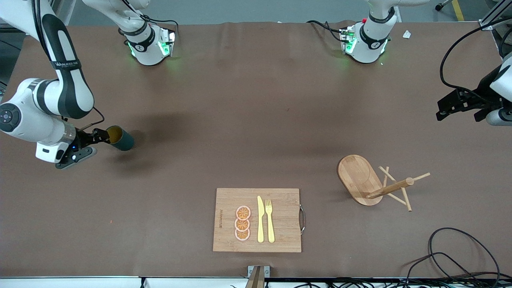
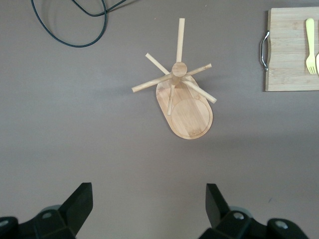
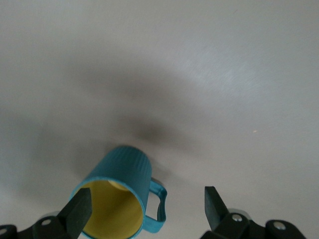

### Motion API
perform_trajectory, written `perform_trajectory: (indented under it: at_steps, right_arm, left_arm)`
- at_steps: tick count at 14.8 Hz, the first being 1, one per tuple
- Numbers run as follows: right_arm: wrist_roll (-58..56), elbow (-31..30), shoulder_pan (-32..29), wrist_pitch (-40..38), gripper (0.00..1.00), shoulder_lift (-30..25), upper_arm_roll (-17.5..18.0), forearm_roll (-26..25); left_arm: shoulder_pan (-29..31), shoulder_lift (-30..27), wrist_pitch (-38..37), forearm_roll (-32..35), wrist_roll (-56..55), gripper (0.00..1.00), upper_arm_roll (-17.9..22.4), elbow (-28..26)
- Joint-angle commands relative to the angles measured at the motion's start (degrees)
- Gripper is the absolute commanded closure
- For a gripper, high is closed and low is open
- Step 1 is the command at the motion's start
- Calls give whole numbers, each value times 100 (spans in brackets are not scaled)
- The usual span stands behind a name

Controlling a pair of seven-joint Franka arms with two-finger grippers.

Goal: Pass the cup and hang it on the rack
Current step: 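Close the right gripper on the teal mug's rim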

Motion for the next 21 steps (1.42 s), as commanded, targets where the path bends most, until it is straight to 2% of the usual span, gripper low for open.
perform_trajectory:
  at_steps: [1, 4, 5, 6, 7, 9, 10, 11, 16, 19, 21]
  right_arm:
    - [-444, -347, -178, 184, 0, -62, 66, 55]
    - [-769, -733, -240, 666, 1, -62, 66, 64]
    - [-848, -804, -266, 781, 6, -45, 66, 64]
    - [-971, -805, -266, 809, 16, -27, 66, 64]
    - [-1207, -796, -249, 809, 35, 16, 66, 64]
    - [-1288, -796, -249, 844, 66, 87, 75, 213]
    - [-1297, -796, -231, 835, 86, 96, 75, 301]
    - [-1289, -796, -223, 835, 99, 104, 66, 345]
    - [-1184, -613, -56, 556, 100, 34, 75, 363]
    - [-176, -94, 364, -428, 100, -123, 75, 363]
    - [710, -31, 742, -614, 100, -308, 84, 372]
  left_arm:
    - [-20, 68, -19, 40, -43, 0, 1, 134]
    - [-20, 68, -19, 40, -43, 0, 1, 134]
    - [-12, 68, -19, 40, -43, 0, 1, 134]
    - [-12, 68, -19, 40, -43, 0, 1, 134]
    - [-20, 77, -19, 40, -43, 0, 1, 134]
    - [-20, 77, -19, 40, -43, 0, 1, 134]
    - [-20, 68, -19, 40, -43, 0, 1, 134]
    - [-20, 68, -19, 40, -43, 0, 1, 134]
    - [-20, 77, -19, 40, -43, 0, 1, 134]
    - [-20, 77, -19, 40, -43, 0, 1, 134]
    - [-12, 77, -19, 40, -43, 0, 1, 134]
